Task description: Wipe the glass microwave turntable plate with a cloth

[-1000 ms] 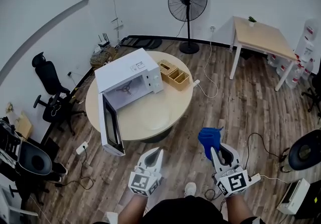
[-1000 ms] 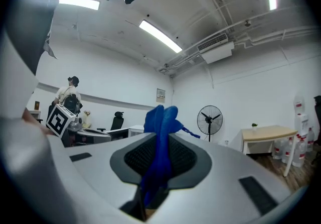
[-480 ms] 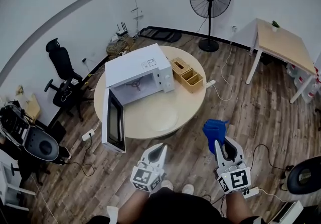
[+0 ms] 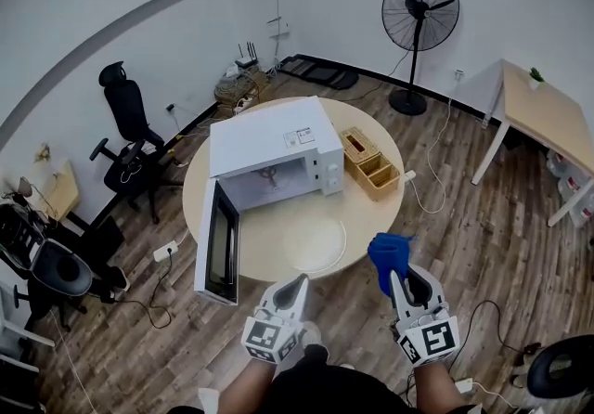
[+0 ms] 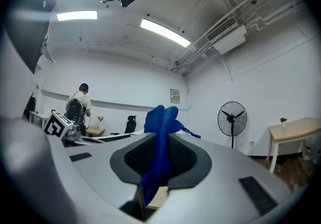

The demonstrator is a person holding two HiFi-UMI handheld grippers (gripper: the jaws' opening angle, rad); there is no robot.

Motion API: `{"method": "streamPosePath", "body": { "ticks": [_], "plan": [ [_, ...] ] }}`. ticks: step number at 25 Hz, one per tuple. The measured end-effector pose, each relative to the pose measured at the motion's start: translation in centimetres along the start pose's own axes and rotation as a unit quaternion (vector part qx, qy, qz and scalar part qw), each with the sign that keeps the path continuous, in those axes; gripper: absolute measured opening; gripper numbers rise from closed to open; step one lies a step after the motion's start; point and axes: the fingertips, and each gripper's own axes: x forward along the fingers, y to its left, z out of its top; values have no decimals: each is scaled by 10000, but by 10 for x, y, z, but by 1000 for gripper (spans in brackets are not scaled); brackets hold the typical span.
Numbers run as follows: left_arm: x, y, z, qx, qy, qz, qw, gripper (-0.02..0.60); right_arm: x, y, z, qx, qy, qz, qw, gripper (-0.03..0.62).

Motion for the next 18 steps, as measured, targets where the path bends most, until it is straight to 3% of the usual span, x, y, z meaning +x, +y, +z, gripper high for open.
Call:
{"method": "streamPosePath", "body": {
  "ticks": [5,10,18],
  "plan": [
    [23,41,18,-363,-154,-14,9992,6,58,3,5,118,-32,189,9997,66],
    [46,86,40,-232,-314,18,9992,6,119,6,17,-33,-95,349,9993,66],
    [68,134,41,-223,-333,-116,9991,6,186,11,9,-51,12,311,9995,66]
  ]
}}
